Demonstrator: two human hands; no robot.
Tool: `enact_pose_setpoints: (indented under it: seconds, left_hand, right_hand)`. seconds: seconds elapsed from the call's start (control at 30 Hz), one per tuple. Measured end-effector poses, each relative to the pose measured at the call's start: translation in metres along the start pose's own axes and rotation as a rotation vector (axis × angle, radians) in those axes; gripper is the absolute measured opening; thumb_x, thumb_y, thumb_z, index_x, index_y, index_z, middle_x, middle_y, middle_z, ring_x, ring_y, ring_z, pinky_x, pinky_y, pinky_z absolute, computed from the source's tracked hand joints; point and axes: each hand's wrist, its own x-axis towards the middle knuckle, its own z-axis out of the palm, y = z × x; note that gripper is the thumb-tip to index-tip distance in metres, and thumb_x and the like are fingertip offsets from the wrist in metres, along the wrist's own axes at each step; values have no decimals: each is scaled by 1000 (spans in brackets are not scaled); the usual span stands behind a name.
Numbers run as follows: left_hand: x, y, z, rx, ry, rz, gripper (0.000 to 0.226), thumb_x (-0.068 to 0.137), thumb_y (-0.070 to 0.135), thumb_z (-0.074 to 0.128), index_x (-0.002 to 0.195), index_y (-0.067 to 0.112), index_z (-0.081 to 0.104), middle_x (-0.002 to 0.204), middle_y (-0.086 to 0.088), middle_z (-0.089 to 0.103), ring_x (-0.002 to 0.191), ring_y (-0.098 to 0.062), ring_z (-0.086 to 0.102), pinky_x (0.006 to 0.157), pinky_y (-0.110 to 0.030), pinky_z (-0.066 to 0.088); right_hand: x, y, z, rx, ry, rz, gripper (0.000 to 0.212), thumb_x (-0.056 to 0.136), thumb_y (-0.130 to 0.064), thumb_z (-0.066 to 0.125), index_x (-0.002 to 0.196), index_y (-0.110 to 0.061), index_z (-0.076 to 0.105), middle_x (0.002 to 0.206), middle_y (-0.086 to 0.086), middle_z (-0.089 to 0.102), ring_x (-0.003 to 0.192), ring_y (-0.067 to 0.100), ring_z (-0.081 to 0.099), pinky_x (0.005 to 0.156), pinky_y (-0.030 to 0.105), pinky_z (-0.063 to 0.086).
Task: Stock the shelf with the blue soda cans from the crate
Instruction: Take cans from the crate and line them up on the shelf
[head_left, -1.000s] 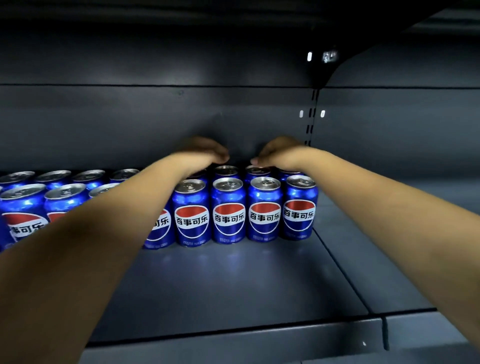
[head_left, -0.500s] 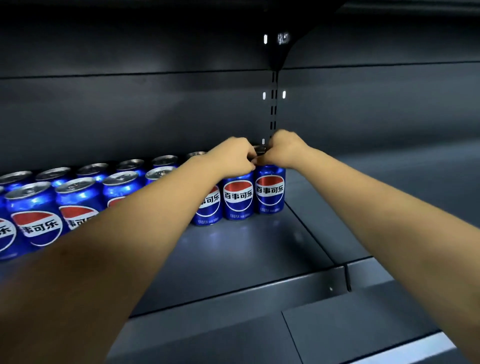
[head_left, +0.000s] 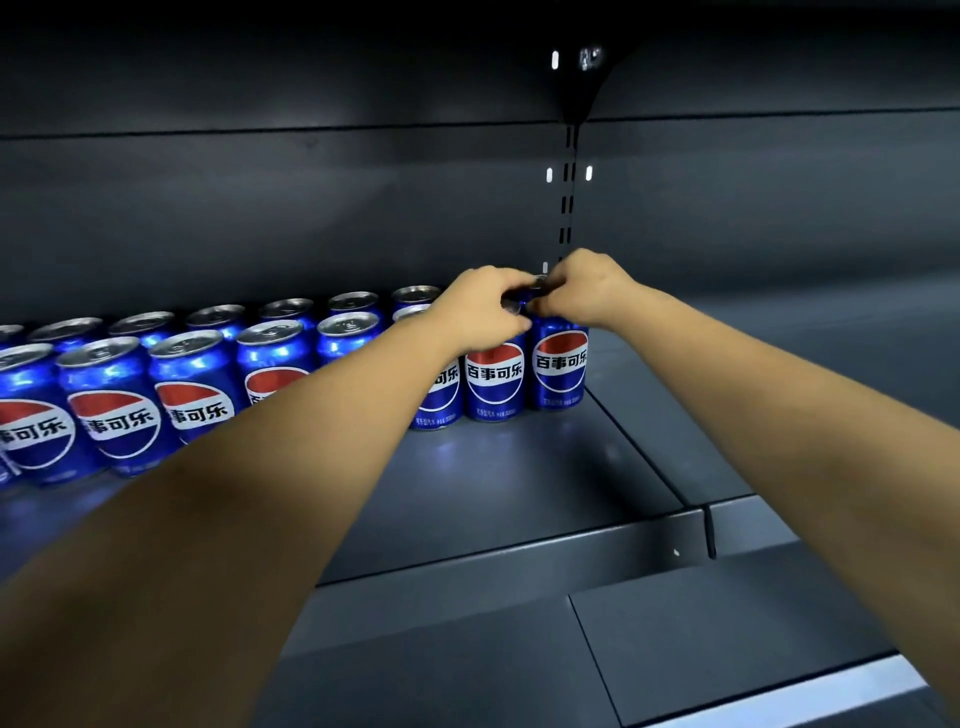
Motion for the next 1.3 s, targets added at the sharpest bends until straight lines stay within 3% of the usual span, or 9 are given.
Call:
enact_pose_setpoints:
  seconds: [0.17, 0.3, 0.37, 0.6, 0.73, 0.87, 1.0, 1.17, 1.3]
  left_hand:
    - [2, -3, -10, 18, -43, -11, 88, 76, -3, 64, 150, 22, 24, 142, -6, 47, 125, -19, 48, 93, -22, 43]
    - [3, -3, -8, -29, -106, -64, 106, 80, -4, 60, 149, 24, -15, 138, -10, 48, 119, -19, 53, 90, -26, 48]
    - [3, -5, -5, -54, -78, -74, 107, 80, -5, 58, 147, 21, -22, 128, -9, 57, 110, -21, 58, 88, -32, 52]
    - [-2, -3, 1, -10, -45, -26, 96, 84, -1, 54, 150, 21, -13, 140, -12, 49, 114, -22, 56, 78, -20, 42]
    - [-13, 1, 4, 77, 54, 97, 90, 82, 6, 56, 152, 16, 0, 137, -20, 47, 124, -29, 47, 102, -34, 38]
    - [-30, 0, 25, 580, 79, 472, 62, 81, 3, 49, 142, 7, 39, 149, -12, 34, 143, -30, 20, 116, -41, 10]
    - [-40, -8, 51, 1033, -178, 515, 65, 90, 13, 42, 150, 11, 18, 159, -6, 8, 147, -26, -4, 116, -43, -8]
    - [-37, -35, 64, 1206, -32, 701, 70, 77, 33, 57, 144, 18, 39, 151, 0, 35, 141, -19, 31, 116, -41, 12]
    - [-33, -46, 68, 1245, -35, 686, 61, 89, 30, 36, 148, 17, 29, 156, 1, 23, 144, -18, 19, 113, -41, -2]
  right_hand:
    - [10, 3, 3, 177, 105, -61, 42, 93, -42, 54, 118, -10, 63, 112, 8, 64, 100, 20, 56, 77, 26, 42]
    - [17, -2, 23, 43, 122, -3, 65, 97, -57, 25, 72, -5, 54, 77, 12, 58, 89, 30, 56, 70, 31, 35]
    - [13, -4, 33, -137, 199, -50, 71, 98, -55, 20, 80, 0, 59, 87, 19, 62, 94, 35, 58, 69, 32, 35]
    - [4, -5, 30, -120, 224, -110, 72, 102, -47, 15, 75, 3, 58, 88, 22, 61, 93, 35, 57, 74, 33, 37]
    - [17, 4, 18, 698, 245, 163, 71, 95, -62, 20, 99, -6, 64, 104, 13, 62, 98, 28, 59, 92, 35, 45]
    - [24, 38, 30, 1399, 301, 317, 59, 95, -59, 32, 107, -10, 61, 100, 8, 67, 84, 23, 65, 72, 33, 53]
    - [20, 74, 70, 1409, 315, 484, 59, 93, -64, 32, 92, -11, 59, 116, 13, 63, 97, 26, 61, 89, 39, 48]
    - [24, 82, 83, 1407, 196, 471, 83, 79, -79, 34, 120, -11, 61, 115, 13, 68, 102, 30, 66, 96, 46, 49]
    - [16, 62, 84, 1404, 40, 378, 83, 84, -77, 29, 112, -9, 67, 105, 18, 70, 92, 30, 69, 88, 40, 53]
